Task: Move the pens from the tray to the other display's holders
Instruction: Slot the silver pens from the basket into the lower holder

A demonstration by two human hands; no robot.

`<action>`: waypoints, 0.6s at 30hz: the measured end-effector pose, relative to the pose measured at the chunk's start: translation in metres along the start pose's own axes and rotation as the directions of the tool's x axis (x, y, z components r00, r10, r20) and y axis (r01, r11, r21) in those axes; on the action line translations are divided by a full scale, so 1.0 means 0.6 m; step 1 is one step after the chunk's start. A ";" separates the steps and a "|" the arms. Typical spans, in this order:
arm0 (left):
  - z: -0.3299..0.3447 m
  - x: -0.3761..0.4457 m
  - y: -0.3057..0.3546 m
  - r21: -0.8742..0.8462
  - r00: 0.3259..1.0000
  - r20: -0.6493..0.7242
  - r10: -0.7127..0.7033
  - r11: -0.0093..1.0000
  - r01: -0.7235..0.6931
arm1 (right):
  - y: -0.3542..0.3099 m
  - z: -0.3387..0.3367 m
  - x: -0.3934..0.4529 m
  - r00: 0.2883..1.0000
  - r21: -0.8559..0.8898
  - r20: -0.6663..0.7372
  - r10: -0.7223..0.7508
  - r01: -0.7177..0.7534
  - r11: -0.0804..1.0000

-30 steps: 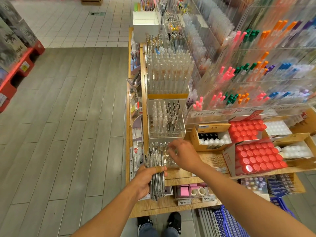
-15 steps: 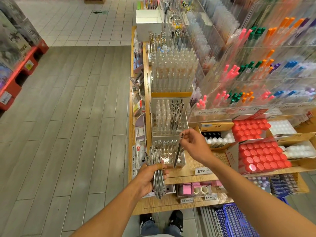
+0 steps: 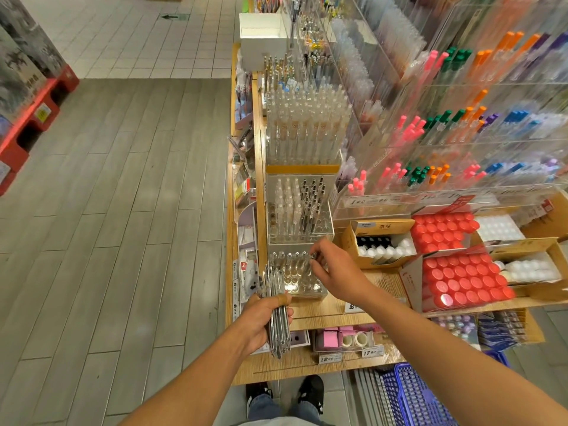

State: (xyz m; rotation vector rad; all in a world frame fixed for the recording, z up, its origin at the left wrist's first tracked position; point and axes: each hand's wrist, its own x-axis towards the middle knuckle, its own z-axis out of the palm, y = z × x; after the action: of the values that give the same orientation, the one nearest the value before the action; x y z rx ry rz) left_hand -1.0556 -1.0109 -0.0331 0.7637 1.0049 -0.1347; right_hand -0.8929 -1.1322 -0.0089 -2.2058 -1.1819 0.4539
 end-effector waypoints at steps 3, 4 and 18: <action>-0.002 0.002 0.000 -0.010 1.000 -0.005 -0.001 1.000 0.001 | -0.002 0.004 -0.001 1.000 -0.042 0.006 -0.026 0.026 0.999; -0.002 0.003 0.001 -0.013 1.000 -0.001 -0.002 1.000 0.002 | -0.002 0.005 0.000 1.000 -0.044 0.001 -0.029 0.029 0.999; -0.003 0.006 0.004 -0.032 0.999 0.043 -0.007 0.999 0.008 | -0.005 0.034 0.019 0.989 -0.363 -0.001 -0.151 0.140 0.921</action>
State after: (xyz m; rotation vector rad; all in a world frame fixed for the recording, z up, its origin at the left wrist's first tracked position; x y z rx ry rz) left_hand -1.0537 -1.0072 -0.0354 0.7247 0.9671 -0.1401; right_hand -0.8997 -1.1148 -0.0230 -2.3941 -1.5009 0.1482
